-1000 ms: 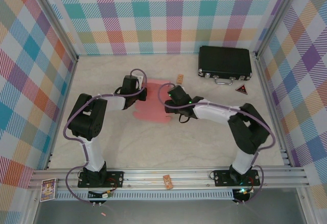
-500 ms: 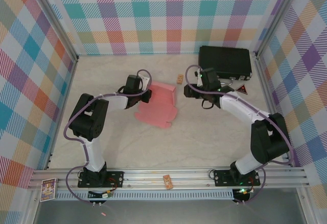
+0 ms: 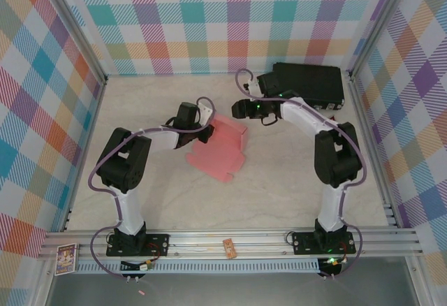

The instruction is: Fold the paper box

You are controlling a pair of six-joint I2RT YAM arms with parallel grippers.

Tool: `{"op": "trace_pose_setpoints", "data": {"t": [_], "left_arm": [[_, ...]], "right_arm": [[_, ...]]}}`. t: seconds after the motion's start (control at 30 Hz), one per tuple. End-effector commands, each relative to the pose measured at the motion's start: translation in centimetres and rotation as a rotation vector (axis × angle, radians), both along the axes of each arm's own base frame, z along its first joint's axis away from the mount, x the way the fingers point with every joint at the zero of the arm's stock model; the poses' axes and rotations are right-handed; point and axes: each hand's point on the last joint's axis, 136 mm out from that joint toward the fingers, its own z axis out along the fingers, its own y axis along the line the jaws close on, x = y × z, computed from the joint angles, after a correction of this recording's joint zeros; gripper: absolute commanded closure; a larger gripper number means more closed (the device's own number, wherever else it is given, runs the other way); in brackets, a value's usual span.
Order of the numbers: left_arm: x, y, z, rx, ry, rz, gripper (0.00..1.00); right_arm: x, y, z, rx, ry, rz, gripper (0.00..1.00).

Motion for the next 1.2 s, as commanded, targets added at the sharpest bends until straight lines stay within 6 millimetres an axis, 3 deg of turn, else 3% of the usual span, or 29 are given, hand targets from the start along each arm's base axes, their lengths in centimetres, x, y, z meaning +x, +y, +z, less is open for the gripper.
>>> {"op": "trace_pose_setpoints", "data": {"t": [0.0, 0.2, 0.53, 1.17], "left_arm": [[-0.2, -1.6, 0.3, 0.004, -0.005, -0.066, 0.93], [0.5, -1.4, 0.1, 0.022, -0.011, -0.024, 0.94], [2.3, -0.1, 0.4, 0.042, -0.046, 0.121, 0.99], [4.2, -0.3, 1.2, -0.031, -0.069, 0.258, 0.99]], "right_arm": [[-1.1, 2.0, 0.3, 0.078, 0.071, 0.108, 0.37], [-2.2, 3.8, -0.7, 0.168, 0.151, 0.150, 0.39], [-4.4, 4.8, -2.1, 0.242, 0.259, 0.188, 0.40], [-6.3, 7.7, -2.8, 0.336, 0.368, 0.227, 0.40]]}}
